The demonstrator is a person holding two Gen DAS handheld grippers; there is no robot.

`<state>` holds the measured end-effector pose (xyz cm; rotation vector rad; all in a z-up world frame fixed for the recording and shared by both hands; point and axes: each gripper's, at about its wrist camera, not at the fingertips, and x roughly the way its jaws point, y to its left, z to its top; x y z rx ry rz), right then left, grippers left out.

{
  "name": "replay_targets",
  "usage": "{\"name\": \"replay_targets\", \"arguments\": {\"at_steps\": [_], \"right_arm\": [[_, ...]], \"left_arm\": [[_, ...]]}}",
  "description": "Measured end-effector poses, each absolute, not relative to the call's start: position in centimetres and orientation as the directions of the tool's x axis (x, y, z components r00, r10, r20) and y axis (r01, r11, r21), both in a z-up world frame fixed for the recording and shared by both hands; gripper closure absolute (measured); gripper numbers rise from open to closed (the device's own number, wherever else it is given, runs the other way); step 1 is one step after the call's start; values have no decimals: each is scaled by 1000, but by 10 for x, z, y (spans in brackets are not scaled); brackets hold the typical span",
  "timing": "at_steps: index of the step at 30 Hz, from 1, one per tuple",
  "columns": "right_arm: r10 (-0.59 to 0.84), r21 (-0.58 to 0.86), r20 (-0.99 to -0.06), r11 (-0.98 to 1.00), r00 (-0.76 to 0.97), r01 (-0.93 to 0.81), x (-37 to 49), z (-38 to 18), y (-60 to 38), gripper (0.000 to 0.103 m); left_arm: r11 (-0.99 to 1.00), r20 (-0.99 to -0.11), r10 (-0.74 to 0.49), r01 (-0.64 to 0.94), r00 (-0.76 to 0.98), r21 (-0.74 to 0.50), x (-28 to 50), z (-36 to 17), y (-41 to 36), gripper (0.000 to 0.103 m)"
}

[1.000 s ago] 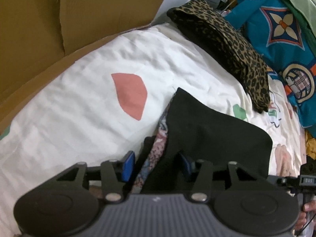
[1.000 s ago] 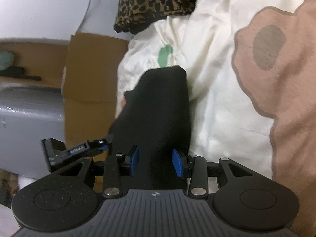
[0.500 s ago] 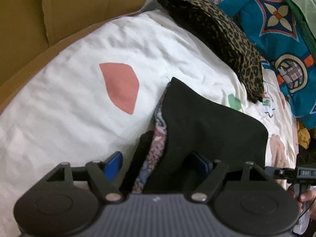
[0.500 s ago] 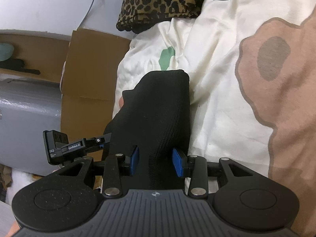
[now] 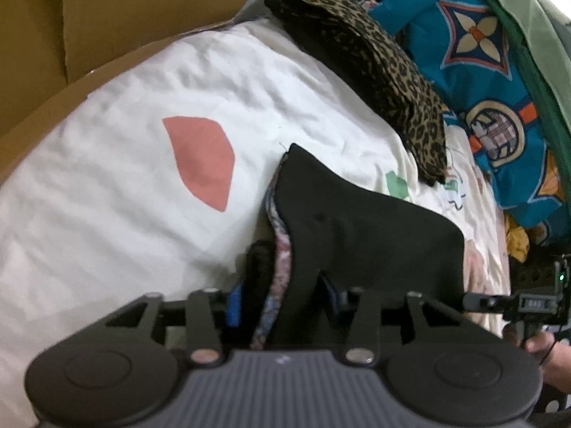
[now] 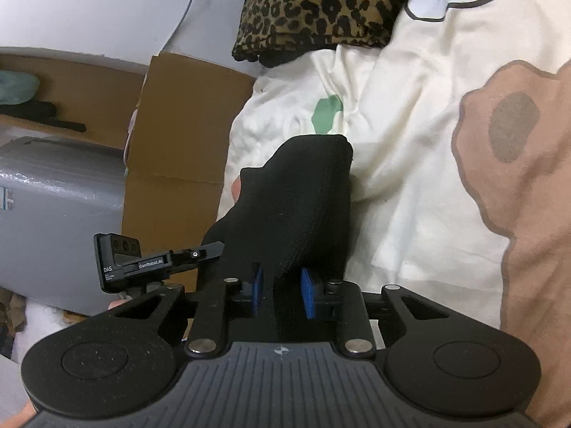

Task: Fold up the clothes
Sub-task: 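Close both grippers on the folded black jacket edge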

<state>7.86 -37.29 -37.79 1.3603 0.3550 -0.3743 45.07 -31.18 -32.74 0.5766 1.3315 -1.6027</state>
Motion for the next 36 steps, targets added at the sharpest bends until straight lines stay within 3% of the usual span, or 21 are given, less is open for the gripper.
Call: {"name": "replay_targets", "arguments": {"at_steps": [1, 3, 8, 13, 15, 16, 17, 18, 19, 22, 25, 27, 29, 32, 34, 35, 36], "right_arm": [[-57, 871, -462, 160, 885, 465, 77, -379, -373, 72], [-58, 866, -477, 140, 877, 480, 72, -386, -371, 57], [-25, 859, -497, 126, 867, 496, 73, -402, -364, 56], [-21, 856, -496, 156, 868, 492, 88, -404, -361, 55], [-13, 858, -489, 170, 872, 484, 93, -403, -362, 55], [-9, 859, -486, 180, 874, 479, 96, -401, -362, 56], [-6, 858, -484, 191, 875, 477, 96, -399, -362, 63], [-4, 858, -482, 199, 876, 473, 96, -398, -362, 79], [-5, 862, -476, 196, 879, 468, 94, -396, -363, 84], [-8, 874, -457, 184, 889, 450, 86, -393, -364, 86], [-9, 879, -452, 166, 892, 447, 81, -394, -363, 84], [-12, 874, -467, 148, 884, 463, 82, -399, -364, 71], [-17, 869, -477, 139, 879, 474, 86, -402, -364, 64], [-21, 864, -485, 142, 874, 483, 94, -406, -362, 64], [-24, 865, -482, 146, 876, 480, 99, -409, -361, 64], [-24, 867, -478, 146, 878, 476, 101, -409, -361, 66], [-17, 871, -472, 143, 881, 469, 103, -410, -361, 74]], "left_arm": [[29, -816, -350, 865, -461, -501, 449, -328, -312, 25], [16, -814, -334, 861, -475, -508, 445, -328, -312, 20], [14, -845, -315, 889, -431, -459, 442, -337, -312, 20], [33, -827, -342, 874, -446, -485, 449, -345, -309, 20], [40, -821, -353, 869, -449, -492, 450, -345, -311, 28], [41, -815, -357, 864, -457, -502, 451, -345, -312, 41], [44, -807, -356, 854, -472, -519, 452, -346, -313, 46], [48, -804, -357, 850, -475, -524, 452, -345, -314, 51], [41, -805, -355, 852, -476, -522, 452, -344, -315, 56], [24, -807, -347, 856, -478, -517, 452, -340, -315, 58], [16, -818, -338, 866, -466, -500, 450, -339, -316, 47], [16, -823, -320, 866, -469, -499, 447, -342, -318, 32], [16, -820, -325, 865, -470, -502, 445, -345, -318, 29], [20, -811, -342, 860, -474, -510, 445, -348, -318, 30], [24, -811, -346, 859, -472, -511, 444, -348, -317, 46], [26, -810, -348, 859, -472, -511, 443, -347, -316, 49], [28, -810, -349, 859, -471, -511, 443, -347, -316, 55]]}}
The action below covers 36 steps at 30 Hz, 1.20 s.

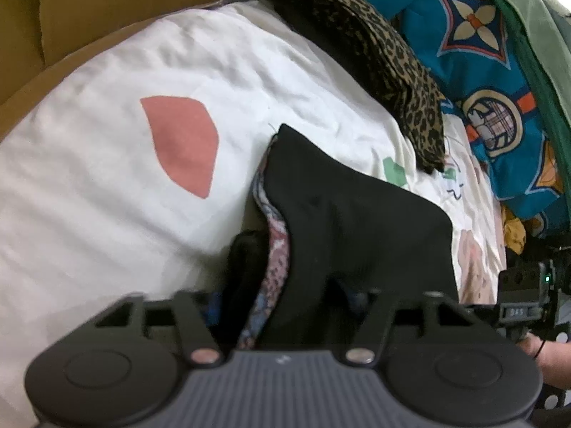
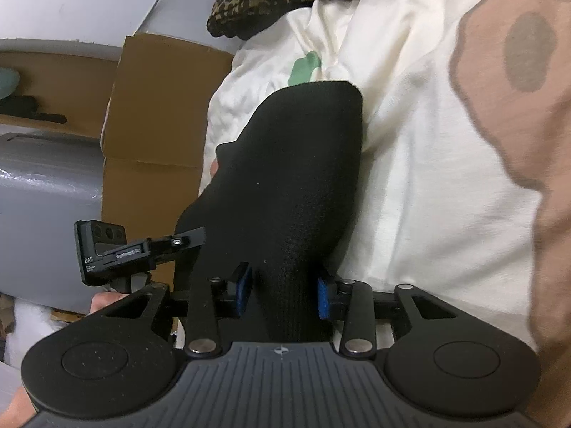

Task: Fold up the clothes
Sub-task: 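Close both grippers on the folded black jacket edge, then lift the folded jacket with both grippers and carry it toward the teal blanket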

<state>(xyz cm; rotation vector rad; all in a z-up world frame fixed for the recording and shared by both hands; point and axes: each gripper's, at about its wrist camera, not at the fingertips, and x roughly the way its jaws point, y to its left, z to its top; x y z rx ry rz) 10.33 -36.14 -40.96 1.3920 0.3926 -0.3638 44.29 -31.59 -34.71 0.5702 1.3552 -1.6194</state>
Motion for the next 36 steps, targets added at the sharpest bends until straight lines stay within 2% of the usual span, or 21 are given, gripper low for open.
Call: {"name": "replay_targets", "arguments": {"at_steps": [1, 2, 4, 7, 24, 36], "right_arm": [[-8, 874, -469, 143, 883, 465, 106, -409, -362, 82], [-2, 872, -471, 150, 882, 465, 107, -408, -363, 88], [-4, 869, -472, 168, 881, 466, 109, -403, -362, 89], [-11, 867, -471, 181, 882, 464, 109, -393, -361, 90], [-11, 837, -474, 304, 880, 455, 118, -330, -355, 92], [-34, 728, -491, 532, 870, 431, 132, -233, -329, 93]], "left_arm": [[16, -814, -349, 866, -464, -500, 440, -345, -316, 62], [3, -819, -348, 873, -456, -488, 437, -343, -316, 65], [-18, -826, -355, 886, -438, -463, 432, -337, -315, 70], [-28, -829, -370, 897, -419, -440, 430, -330, -311, 72], [76, -765, -545, 889, -343, -452, 419, -277, -261, 73], [142, -682, -690, 878, -243, -457, 397, -200, -178, 74]]}}
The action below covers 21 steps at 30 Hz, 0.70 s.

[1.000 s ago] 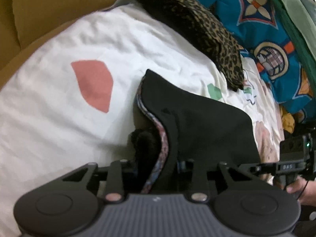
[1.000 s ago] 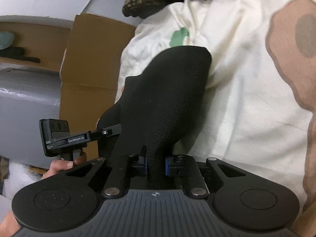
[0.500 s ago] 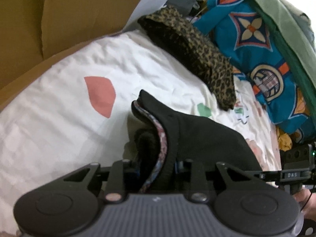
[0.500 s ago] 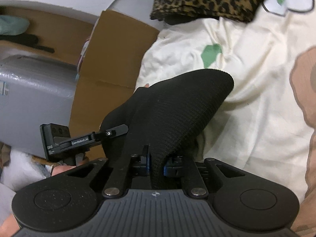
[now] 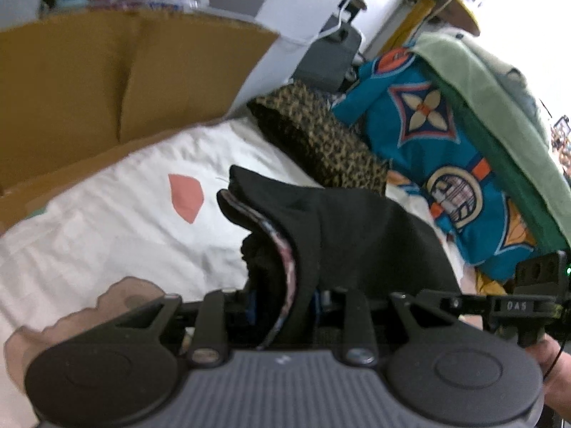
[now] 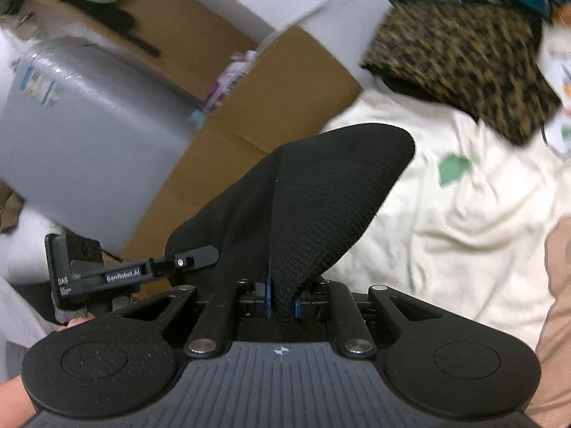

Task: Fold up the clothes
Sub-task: 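Lift the folded jacket with both grippers and carry it toward the teal blanket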

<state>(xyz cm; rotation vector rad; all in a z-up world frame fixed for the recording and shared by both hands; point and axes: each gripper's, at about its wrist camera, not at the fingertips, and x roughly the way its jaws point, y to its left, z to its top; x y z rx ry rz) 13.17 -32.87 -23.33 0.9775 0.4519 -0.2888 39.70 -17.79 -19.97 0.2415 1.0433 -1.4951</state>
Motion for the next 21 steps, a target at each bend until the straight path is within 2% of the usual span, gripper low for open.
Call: {"name": "replay_targets", "arguments": {"at_steps": [12, 21], "right_arm": [[-63, 591, -536, 684, 842, 428, 159, -128, -294, 93], [-84, 537, -562, 719, 823, 441, 158, -73, -291, 93]], "left_arm": [[251, -639, -763, 867, -98, -432, 398, -122, -131, 74], [223, -597, -796, 867, -102, -445, 396, -90, -131, 74]]}}
